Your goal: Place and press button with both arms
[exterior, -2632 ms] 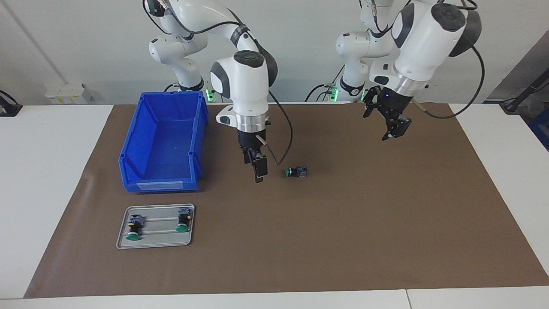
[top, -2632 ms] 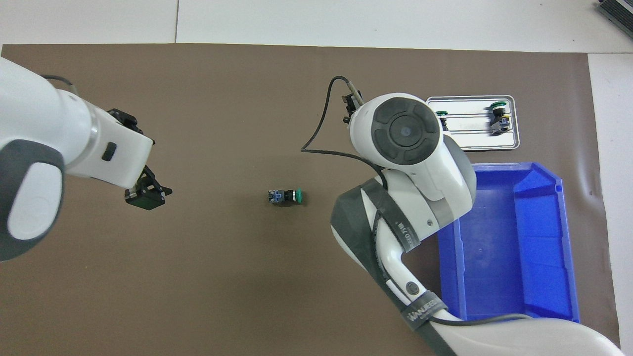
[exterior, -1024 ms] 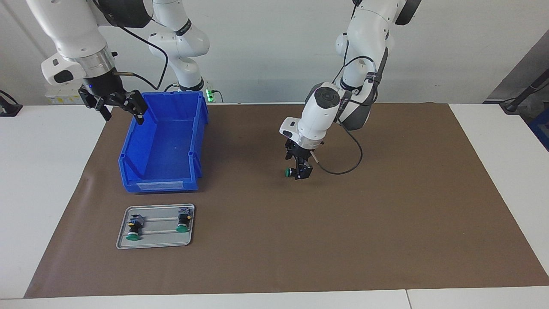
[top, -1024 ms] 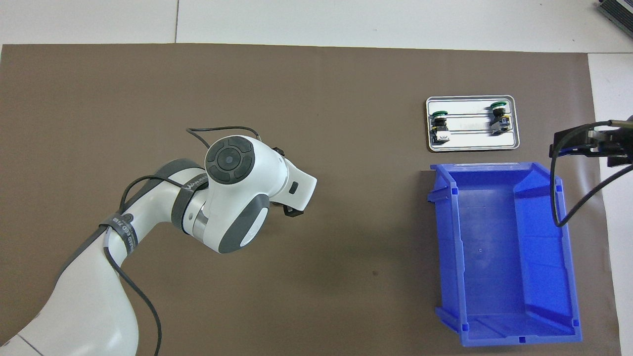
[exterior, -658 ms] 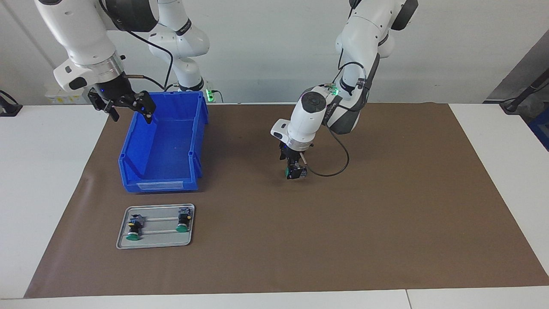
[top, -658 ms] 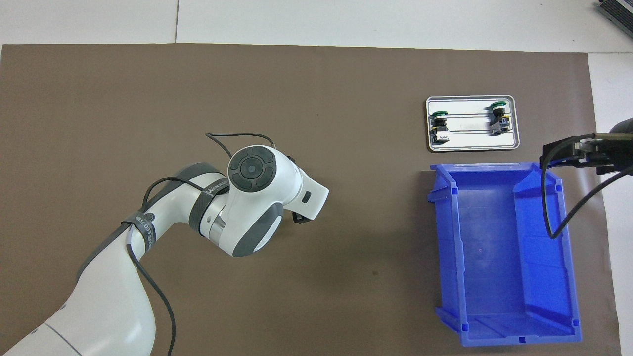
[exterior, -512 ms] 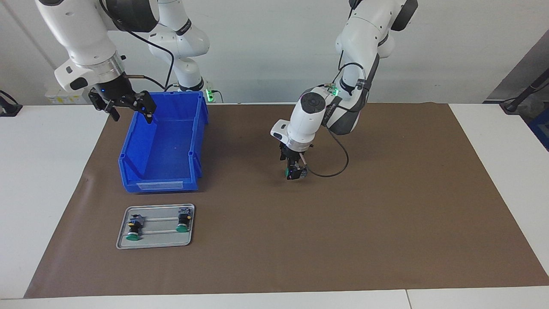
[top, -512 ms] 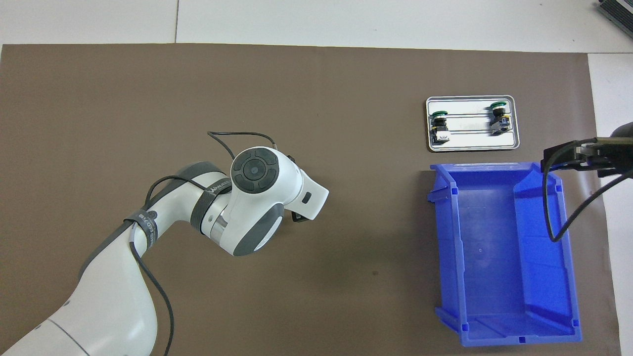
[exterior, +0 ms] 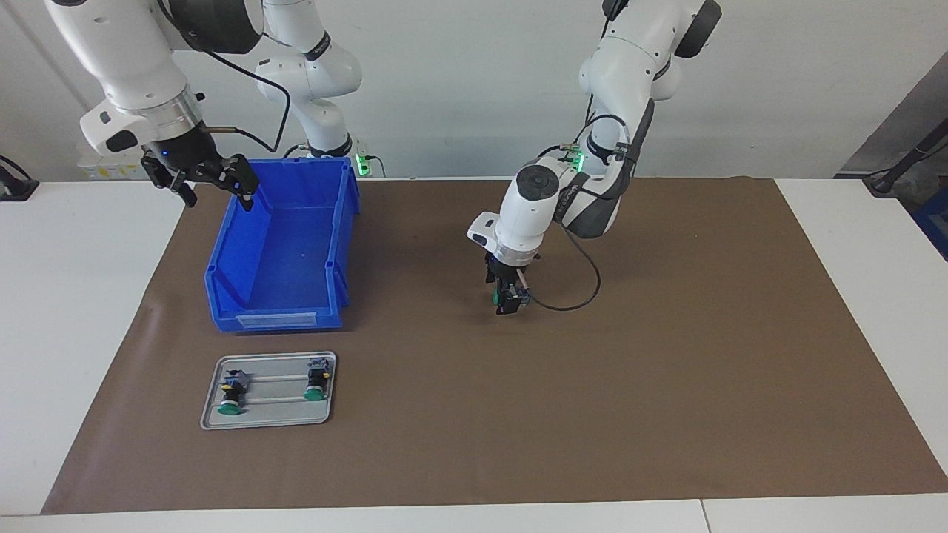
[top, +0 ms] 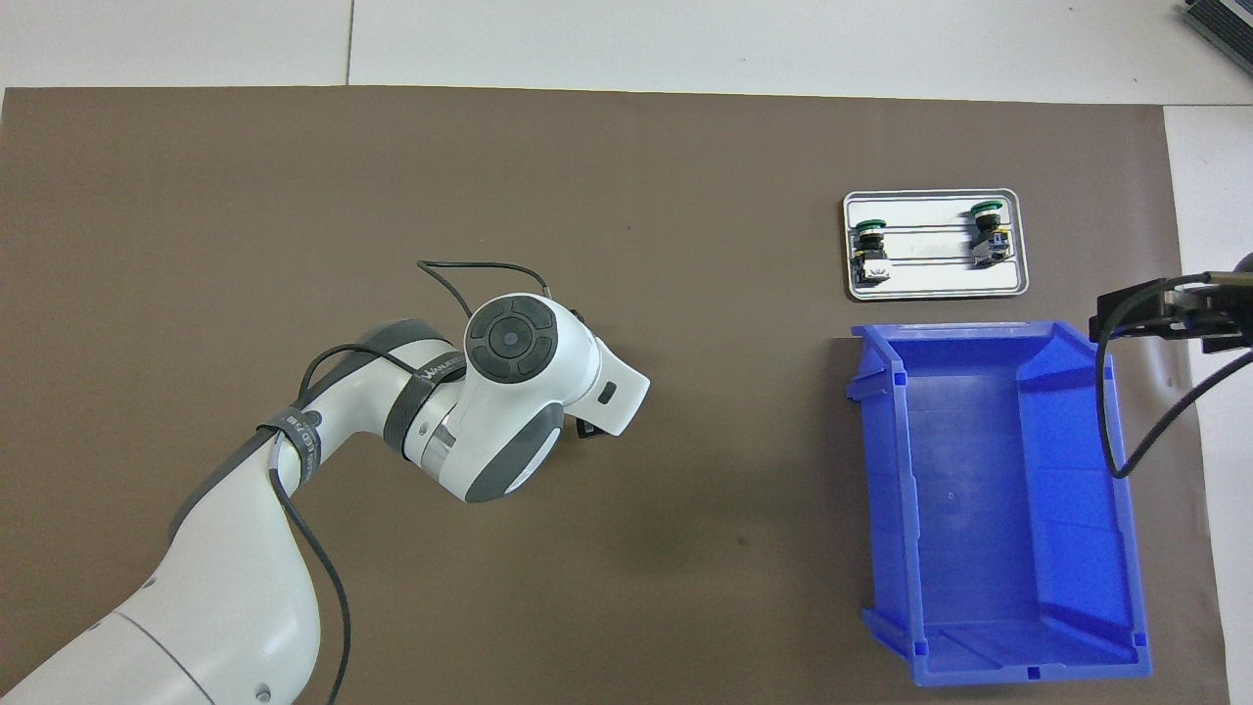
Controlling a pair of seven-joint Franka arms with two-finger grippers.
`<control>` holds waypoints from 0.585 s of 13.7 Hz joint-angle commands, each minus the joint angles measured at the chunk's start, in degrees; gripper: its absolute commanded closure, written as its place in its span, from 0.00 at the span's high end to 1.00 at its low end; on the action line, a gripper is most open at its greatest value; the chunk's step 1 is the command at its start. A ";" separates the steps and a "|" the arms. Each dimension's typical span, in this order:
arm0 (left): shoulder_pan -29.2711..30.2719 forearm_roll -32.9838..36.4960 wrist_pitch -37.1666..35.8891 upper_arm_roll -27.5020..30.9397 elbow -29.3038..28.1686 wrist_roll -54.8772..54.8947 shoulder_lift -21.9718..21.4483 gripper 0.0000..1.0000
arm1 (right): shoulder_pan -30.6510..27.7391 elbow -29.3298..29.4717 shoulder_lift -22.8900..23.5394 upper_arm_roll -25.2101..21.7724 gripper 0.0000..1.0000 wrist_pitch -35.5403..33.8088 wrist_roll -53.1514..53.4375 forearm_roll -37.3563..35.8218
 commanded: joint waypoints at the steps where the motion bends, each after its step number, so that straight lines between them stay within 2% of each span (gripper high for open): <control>1: -0.08 1.43 0.24 0.46 -0.05 -1.25 0.02 0.82 | -1.04 -1.64 -1.45 1.79 1.00 1.04 -0.77 0.95; 3: -0.25 1.43 -0.90 0.64 0.21 -1.34 0.02 0.61 | -1.04 -1.64 -1.45 1.79 1.00 0.87 -0.95 0.95; 4: -0.34 1.43 -1.34 0.64 0.38 -1.34 -0.07 0.54 | -1.12 -1.64 -1.63 1.79 1.00 0.52 -1.21 0.95; 5: -0.34 1.43 -2.21 0.64 0.56 -1.34 -0.07 0.39 | -1.39 -1.64 -1.63 1.79 1.00 0.52 -1.30 0.95; 7: -0.16 1.43 -4.93 0.64 2.22 -1.26 -0.07 0.00 | -1.21 -1.64 -1.80 1.87 1.00 0.43 -0.77 0.95; 8: -0.07 1.43 -5.81 0.64 3.10 -1.17 -0.07 0.00 | -1.13 -1.64 -1.81 1.96 1.00 0.43 -0.77 0.95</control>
